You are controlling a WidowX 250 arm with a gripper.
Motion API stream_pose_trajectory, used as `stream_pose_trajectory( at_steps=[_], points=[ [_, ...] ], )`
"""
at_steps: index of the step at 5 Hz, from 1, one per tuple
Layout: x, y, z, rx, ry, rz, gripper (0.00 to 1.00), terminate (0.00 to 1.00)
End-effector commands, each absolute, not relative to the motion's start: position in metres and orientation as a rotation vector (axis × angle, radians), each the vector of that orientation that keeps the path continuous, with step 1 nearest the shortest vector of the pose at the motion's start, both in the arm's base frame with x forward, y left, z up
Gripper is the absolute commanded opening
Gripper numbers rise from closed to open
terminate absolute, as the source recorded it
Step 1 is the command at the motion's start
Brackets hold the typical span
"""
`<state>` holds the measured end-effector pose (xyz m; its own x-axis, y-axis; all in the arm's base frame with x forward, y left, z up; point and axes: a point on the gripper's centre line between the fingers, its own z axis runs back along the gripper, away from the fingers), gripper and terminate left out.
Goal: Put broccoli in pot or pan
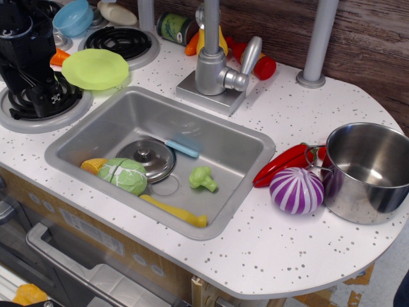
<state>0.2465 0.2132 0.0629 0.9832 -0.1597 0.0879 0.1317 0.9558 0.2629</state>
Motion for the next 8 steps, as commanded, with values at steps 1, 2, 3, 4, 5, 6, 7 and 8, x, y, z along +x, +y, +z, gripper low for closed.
stream_pose_trajectory(
  at_steps=[1,2,3,4,5,6,7,8],
  points=[
    [0.247,0.213,0.063,0.259,-0.109,-0.148,1.0,0.0],
    [0.271,0.181,0.063,0.198,-0.12,-0.146,1.0,0.0],
    [0.298,0.133,0.067,0.159,-0.124,-0.1,1.0,0.0],
    [0.322,0.087,0.071,0.076,-0.11,0.051,1.0,0.0],
    [0.337,0.039,0.056,0.054,-0.16,0.14,1.0,0.0],
    [0.347,0.023,0.039,-0.024,-0.2,0.17,1.0,0.0],
    [0.347,0.007,0.027,-0.012,-0.224,0.207,1.0,0.0],
    [0.342,0.023,0.016,0.001,-0.199,0.224,1.0,0.0]
  ],
)
